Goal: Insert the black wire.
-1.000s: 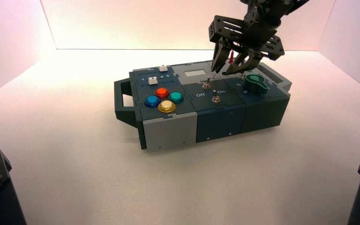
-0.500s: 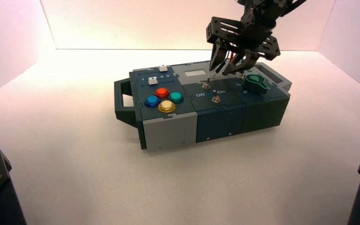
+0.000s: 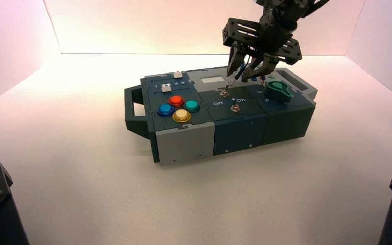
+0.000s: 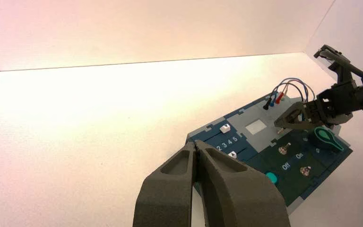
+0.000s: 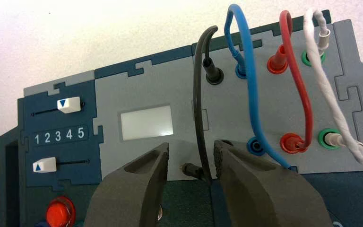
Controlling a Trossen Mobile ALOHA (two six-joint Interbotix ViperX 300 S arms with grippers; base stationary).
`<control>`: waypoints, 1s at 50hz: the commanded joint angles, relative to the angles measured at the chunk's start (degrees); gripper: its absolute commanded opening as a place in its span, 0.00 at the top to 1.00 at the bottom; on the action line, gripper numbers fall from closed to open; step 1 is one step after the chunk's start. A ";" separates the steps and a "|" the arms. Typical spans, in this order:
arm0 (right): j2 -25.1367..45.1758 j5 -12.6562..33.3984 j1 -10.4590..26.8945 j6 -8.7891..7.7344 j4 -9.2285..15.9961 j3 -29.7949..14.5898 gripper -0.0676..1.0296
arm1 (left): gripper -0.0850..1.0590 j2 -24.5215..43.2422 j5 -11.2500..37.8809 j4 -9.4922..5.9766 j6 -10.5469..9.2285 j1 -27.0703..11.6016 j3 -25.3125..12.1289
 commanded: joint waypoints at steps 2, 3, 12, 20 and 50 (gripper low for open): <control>-0.53 0.09 -0.09 0.26 0.18 -1.23 0.61 | 0.95 0.97 -0.62 0.09 0.18 -0.18 -2.29; -0.53 0.18 -0.18 0.26 0.18 -1.23 0.65 | 0.95 0.88 -0.62 0.09 0.18 -0.18 -2.29; 0.53 2.37 -0.53 0.35 0.18 -1.67 0.96 | 0.95 0.88 -0.79 0.09 0.18 -0.18 -2.29; 0.26 2.46 -0.53 0.18 0.00 -1.85 0.96 | 0.95 0.88 -0.79 0.09 0.26 -0.18 -2.29; -4.04 -1.05 -0.44 0.00 -7.12 -1.93 0.96 | 0.95 0.70 -0.97 0.18 0.18 -0.18 -2.29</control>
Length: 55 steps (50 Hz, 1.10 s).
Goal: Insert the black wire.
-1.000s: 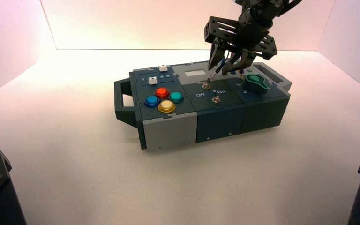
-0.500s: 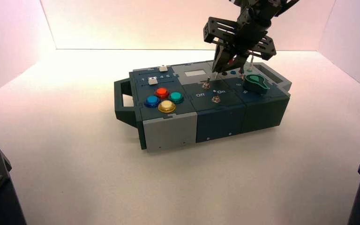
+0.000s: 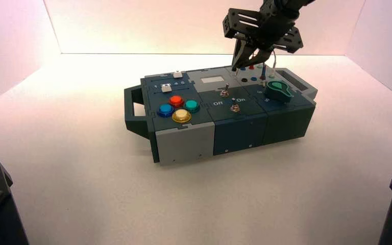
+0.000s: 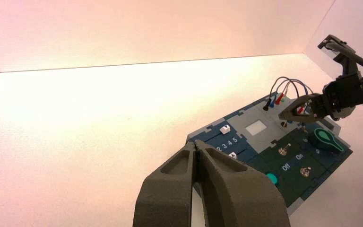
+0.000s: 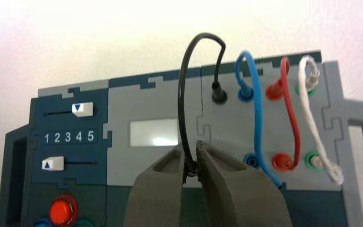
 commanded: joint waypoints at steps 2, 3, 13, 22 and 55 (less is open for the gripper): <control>-1.58 -1.76 -0.09 -0.09 -1.49 -0.70 0.96 | 0.95 0.88 -0.70 0.00 0.18 -0.18 -2.29; -1.49 -1.67 -0.09 -0.09 -1.67 -0.79 0.96 | 0.95 0.79 -0.70 0.09 0.18 -0.18 -2.29; -0.97 -1.32 -0.09 -0.18 -2.81 -0.62 0.96 | 0.95 0.79 -0.70 0.09 0.18 -0.18 -2.29; -0.97 -0.18 -0.09 -0.09 -3.69 -0.70 0.96 | 0.95 0.97 -0.79 0.18 0.18 -0.18 -2.20; 0.62 1.32 -2.11 -0.09 -6.86 -1.23 0.96 | 0.95 0.97 -1.14 0.18 0.26 -0.18 -2.20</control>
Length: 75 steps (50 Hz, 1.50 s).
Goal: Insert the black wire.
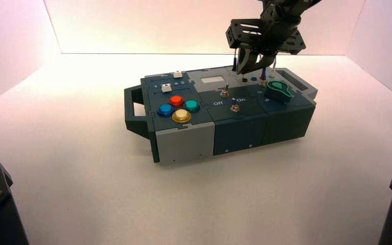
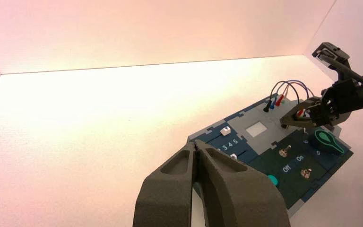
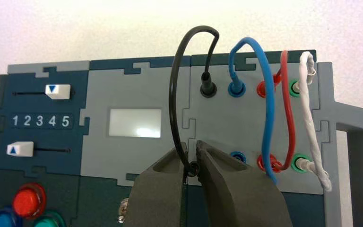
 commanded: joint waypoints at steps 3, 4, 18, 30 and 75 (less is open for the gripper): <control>-1.05 0.18 -1.05 -0.09 -0.26 -1.58 0.96 | 0.95 0.97 -0.70 0.09 0.09 -0.18 -2.20; -1.14 0.26 -1.14 -0.09 -0.35 -1.58 0.96 | 0.95 0.88 -0.70 0.18 0.09 -0.18 -2.20; -1.32 0.62 -1.23 -0.09 -0.97 -2.29 0.96 | 0.95 0.88 -0.97 0.18 0.09 -0.18 -2.11; -0.79 0.70 -1.76 -0.09 -1.41 -3.08 0.96 | 0.95 0.88 -0.88 0.18 0.18 -0.18 -2.11; -0.18 2.37 -2.46 0.18 -1.85 -3.16 0.96 | 0.95 0.97 -1.41 0.18 0.09 -0.18 -2.11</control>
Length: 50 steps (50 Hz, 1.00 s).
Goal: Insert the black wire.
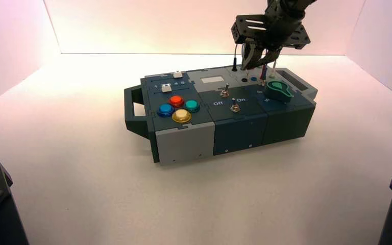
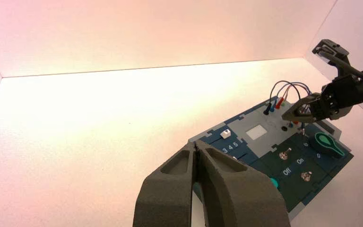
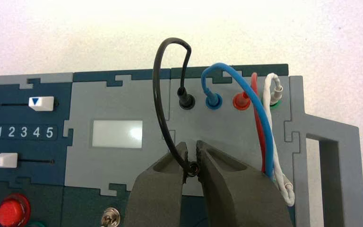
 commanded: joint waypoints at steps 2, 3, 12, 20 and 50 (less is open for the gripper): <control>-0.44 0.00 -0.26 0.18 0.09 -1.32 0.96 | 0.95 0.97 -0.79 0.09 0.09 -0.18 -2.11; -0.44 0.00 -0.26 0.18 0.09 -1.32 0.96 | 0.95 0.88 -0.79 0.09 0.09 -0.18 -2.11; 0.09 0.00 -0.09 0.18 0.18 -1.32 0.96 | 0.95 0.88 -0.79 0.09 0.09 -0.18 -2.11; -0.09 0.00 -0.09 0.26 0.35 -1.67 0.96 | 0.95 0.88 -0.79 0.09 0.18 -0.18 -2.11; 1.23 0.00 0.26 0.26 1.32 -2.29 0.96 | 0.95 0.70 -0.79 0.09 0.09 -0.18 -2.11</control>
